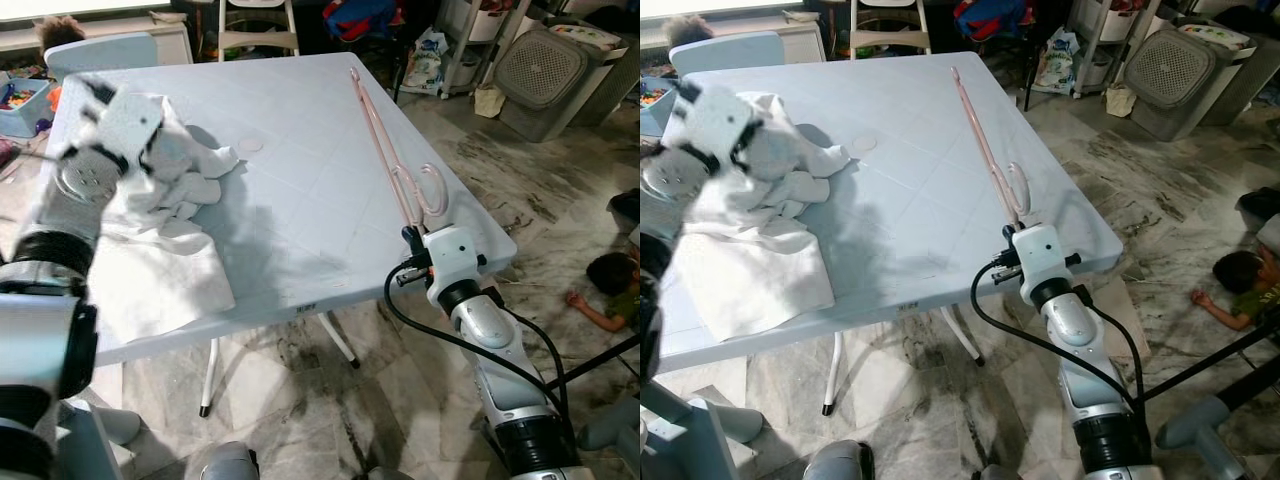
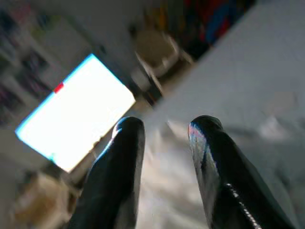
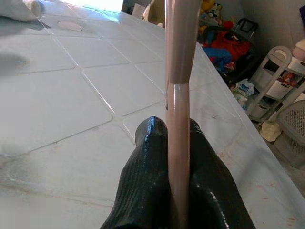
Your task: Hang hanger
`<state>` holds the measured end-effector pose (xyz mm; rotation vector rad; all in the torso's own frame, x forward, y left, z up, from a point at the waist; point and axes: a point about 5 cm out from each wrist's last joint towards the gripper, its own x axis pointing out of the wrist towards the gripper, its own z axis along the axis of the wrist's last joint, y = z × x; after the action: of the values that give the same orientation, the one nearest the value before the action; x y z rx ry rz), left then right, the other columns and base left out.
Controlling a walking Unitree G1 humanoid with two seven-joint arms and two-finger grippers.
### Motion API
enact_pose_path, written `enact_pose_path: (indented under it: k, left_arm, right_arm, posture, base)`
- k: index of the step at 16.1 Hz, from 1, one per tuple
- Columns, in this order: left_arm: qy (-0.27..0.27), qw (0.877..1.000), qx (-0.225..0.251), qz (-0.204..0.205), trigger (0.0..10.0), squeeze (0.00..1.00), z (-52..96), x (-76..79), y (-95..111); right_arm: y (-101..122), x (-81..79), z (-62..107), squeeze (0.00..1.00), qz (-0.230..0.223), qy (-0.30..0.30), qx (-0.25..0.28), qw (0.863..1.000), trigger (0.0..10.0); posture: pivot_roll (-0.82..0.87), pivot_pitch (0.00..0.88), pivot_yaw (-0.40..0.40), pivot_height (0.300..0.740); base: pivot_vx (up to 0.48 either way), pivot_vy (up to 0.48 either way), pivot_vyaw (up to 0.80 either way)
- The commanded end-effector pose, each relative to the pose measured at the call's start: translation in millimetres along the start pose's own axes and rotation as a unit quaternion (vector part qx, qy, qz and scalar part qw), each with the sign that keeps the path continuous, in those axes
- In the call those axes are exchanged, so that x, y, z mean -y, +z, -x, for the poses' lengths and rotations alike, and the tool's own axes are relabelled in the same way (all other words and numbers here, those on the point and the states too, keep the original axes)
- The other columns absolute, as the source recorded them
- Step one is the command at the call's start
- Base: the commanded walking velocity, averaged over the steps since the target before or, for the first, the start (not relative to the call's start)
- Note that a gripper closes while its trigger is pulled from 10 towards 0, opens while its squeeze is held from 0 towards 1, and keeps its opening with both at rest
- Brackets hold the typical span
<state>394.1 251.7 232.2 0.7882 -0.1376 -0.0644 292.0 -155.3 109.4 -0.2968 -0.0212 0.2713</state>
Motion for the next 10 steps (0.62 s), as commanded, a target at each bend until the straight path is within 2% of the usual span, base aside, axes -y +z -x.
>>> enact_pose_path:
  k: [1,3,5,6,7,8,9,10]
  left_arm:
    - [0.008,0.999,0.042,-0.014,10.0,1.0,3.9,-1.1,5.4]
    - [0.049,0.997,0.056,0.032,10.0,1.0,11.7,-4.6,0.9]
    - [0.131,0.98,0.022,0.149,10.0,1.0,25.4,-10.4,-15.7]
    - [0.164,0.963,-0.016,0.215,10.0,1.0,36.2,-5.9,-31.0]
    - [0.182,0.946,-0.053,0.264,10.0,1.0,46.8,1.3,-46.8]
    - [0.184,0.939,-0.073,0.281,10.0,1.0,52.4,6.7,-55.3]
    - [0.215,0.92,-0.114,0.307,10.0,1.0,70.0,12.4,-74.6]
    - [0.236,0.907,-0.125,0.327,10.0,1.0,80.0,12.8,-82.0]
  right_arm:
    - [-0.1,-2.3,-0.9,0.0,0.0,0.0,0.002,1.0,10.0]
    - [0.4,-3.2,-3.9,0.0,-0.001,0.002,0.003,1.0,10.0]
    - [1.5,-1.5,-6.5,0.0,-0.002,0.0,0.005,1.0,10.0]
    - [-0.2,-1.2,-6.6,0.0,-0.003,-0.001,0.004,1.0,10.0]
    - [-1.8,-3.4,-7.1,0.0,-0.006,0.001,0.002,1.0,10.0]
    - [-2.1,-5.3,-7.7,0.0,-0.007,0.003,0.002,1.0,10.0]
    - [-1.8,-12.0,-10.6,0.0,-0.011,0.013,0.004,1.0,10.0]
    - [-0.5,-16.1,-13.3,0.0,-0.011,0.02,0.008,1.0,10.0]
  posture:
    - [-0.04,0.0,-0.024,0.74]
    - [-0.03,0.0,-0.024,0.74]
    - [-0.03,0.0,-0.019,0.74]
    - [-0.03,0.0,-0.019,0.74]
    - [0.0,0.0,-0.021,0.74]
    - [0.01,0.0,-0.023,0.74]
    - [0.03,0.0,-0.028,0.74]
    - [0.04,0.0,-0.029,0.74]
  base:
    - [0.0,0.0,0.0]
    - [0.0,0.0,0.0]
    - [0.0,0.0,0.0]
    - [0.0,0.0,0.0]
    - [0.0,0.0,0.0]
    - [0.0,0.0,0.0]
    - [0.0,0.0,0.0]
    - [0.0,0.0,0.0]
